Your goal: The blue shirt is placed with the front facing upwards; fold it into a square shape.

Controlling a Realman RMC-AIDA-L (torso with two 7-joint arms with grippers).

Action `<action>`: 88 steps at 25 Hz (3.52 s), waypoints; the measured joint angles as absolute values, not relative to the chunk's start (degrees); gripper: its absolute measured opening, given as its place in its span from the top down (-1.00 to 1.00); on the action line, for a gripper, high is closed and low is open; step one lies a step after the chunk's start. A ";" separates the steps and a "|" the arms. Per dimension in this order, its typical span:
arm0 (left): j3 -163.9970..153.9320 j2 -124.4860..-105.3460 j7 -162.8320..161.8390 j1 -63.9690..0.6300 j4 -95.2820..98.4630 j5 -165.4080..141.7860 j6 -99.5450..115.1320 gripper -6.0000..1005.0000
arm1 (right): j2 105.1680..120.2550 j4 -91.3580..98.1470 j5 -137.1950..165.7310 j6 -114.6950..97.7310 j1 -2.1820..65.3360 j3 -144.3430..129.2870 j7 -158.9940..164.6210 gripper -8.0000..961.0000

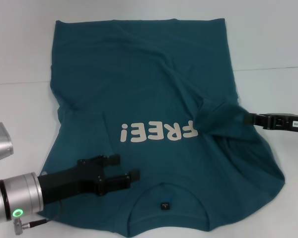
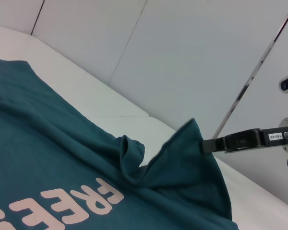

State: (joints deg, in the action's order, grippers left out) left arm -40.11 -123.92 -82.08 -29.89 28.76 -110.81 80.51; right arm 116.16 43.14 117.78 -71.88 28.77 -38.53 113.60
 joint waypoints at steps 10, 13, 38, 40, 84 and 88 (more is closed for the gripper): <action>-39.98 -123.96 -82.08 -29.88 28.65 -110.81 80.81 -0.77 | 116.97 43.08 118.02 -77.75 30.55 -39.56 111.97 0.99; -39.98 -124.00 -82.08 -29.80 28.63 -110.81 80.90 -0.77 | 117.20 42.59 118.09 -77.83 30.80 -40.36 111.96 0.98; -39.99 -123.93 -82.46 -29.88 28.89 -110.82 80.97 -0.77 | 116.03 42.47 117.76 -85.36 29.73 -37.99 107.01 -0.11; -39.98 -123.92 -83.08 -29.88 29.07 -110.82 81.09 -0.77 | 116.07 42.46 117.76 -85.85 29.52 -36.83 106.01 -0.31; -26.95 -122.16 -100.23 -23.82 37.22 -121.99 70.47 -0.77 | 117.14 42.59 113.90 -89.04 27.50 -29.62 108.71 -0.96; -26.92 -122.12 -100.30 -23.80 37.51 -123.18 71.44 -0.77 | 117.01 42.68 113.90 -89.03 27.46 -29.61 108.72 -0.96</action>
State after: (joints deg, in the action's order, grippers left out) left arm -26.92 -122.12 -100.30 -23.80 37.51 -123.18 71.44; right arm 117.01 42.68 113.90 -89.03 27.46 -29.62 108.72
